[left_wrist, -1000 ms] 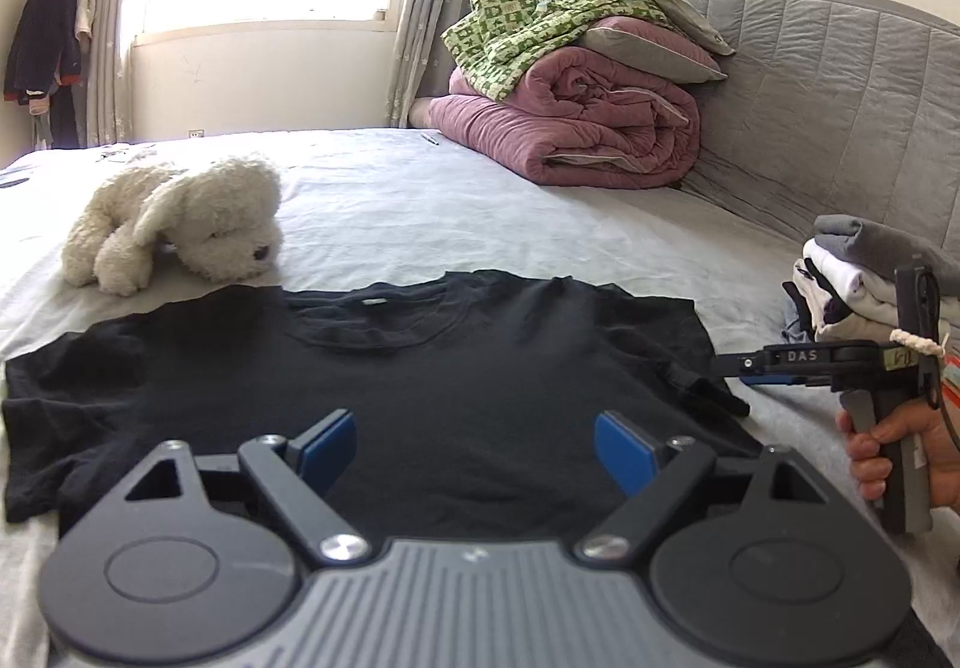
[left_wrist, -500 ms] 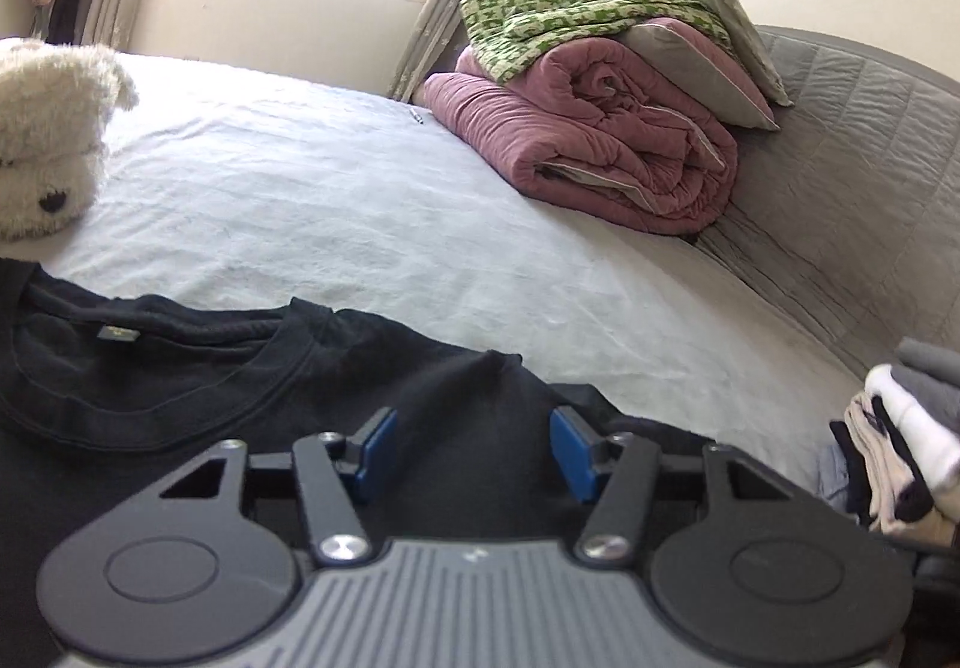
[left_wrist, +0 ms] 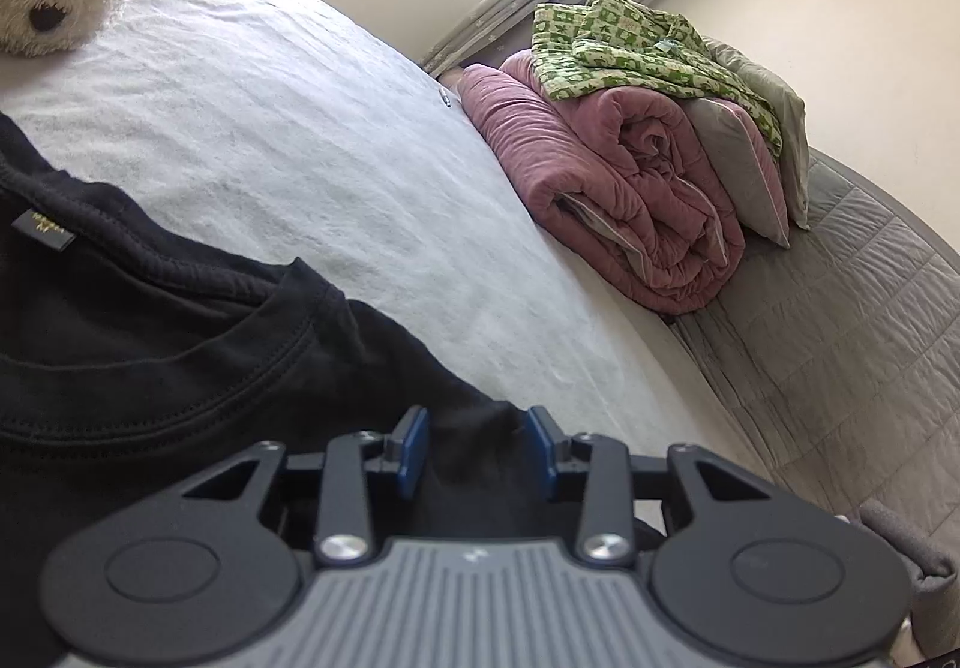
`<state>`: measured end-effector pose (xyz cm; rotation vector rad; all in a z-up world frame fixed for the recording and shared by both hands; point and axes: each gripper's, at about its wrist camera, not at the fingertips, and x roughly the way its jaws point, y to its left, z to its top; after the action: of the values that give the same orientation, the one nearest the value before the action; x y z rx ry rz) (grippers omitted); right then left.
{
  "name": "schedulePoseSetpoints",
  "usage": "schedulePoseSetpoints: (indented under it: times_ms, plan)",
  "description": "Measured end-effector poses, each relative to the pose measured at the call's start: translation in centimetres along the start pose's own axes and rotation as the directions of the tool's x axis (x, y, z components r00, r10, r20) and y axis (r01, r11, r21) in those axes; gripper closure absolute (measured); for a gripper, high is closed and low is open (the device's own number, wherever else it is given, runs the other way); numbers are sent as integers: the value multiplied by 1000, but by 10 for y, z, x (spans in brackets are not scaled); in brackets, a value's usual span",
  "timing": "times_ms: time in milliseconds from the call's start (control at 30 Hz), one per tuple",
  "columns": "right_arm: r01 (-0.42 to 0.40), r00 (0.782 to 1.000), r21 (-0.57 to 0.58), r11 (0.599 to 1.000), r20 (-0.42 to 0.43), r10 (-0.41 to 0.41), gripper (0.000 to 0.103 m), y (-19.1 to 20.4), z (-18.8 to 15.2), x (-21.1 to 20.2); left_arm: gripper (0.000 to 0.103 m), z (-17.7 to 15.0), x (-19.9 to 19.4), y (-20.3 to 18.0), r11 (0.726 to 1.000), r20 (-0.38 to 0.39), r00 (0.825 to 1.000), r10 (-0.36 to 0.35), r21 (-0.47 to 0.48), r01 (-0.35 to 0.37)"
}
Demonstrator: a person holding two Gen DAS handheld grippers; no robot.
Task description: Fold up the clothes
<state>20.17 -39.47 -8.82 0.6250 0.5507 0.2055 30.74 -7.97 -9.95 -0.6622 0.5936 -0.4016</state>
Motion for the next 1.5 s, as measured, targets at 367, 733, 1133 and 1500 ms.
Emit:
schedulePoseSetpoints:
  times_ms: [367,733,1133,1500]
  plan:
    - [220,975,-287,932,58,-212,101,42,-2,10,79,5,2,11,998,3,1000,-2,-59,2]
    - [307,952,-302,903,87,-294,60,26,14,21,88,7,5,14,997,1,1000,6,-80,-6]
    - [466,885,-461,755,239,-401,98,46,18,47,94,8,5,20,994,7,1000,2,-110,-1]
    - [432,900,-417,800,134,-416,77,30,23,51,96,8,6,21,993,5,1000,5,-117,-4]
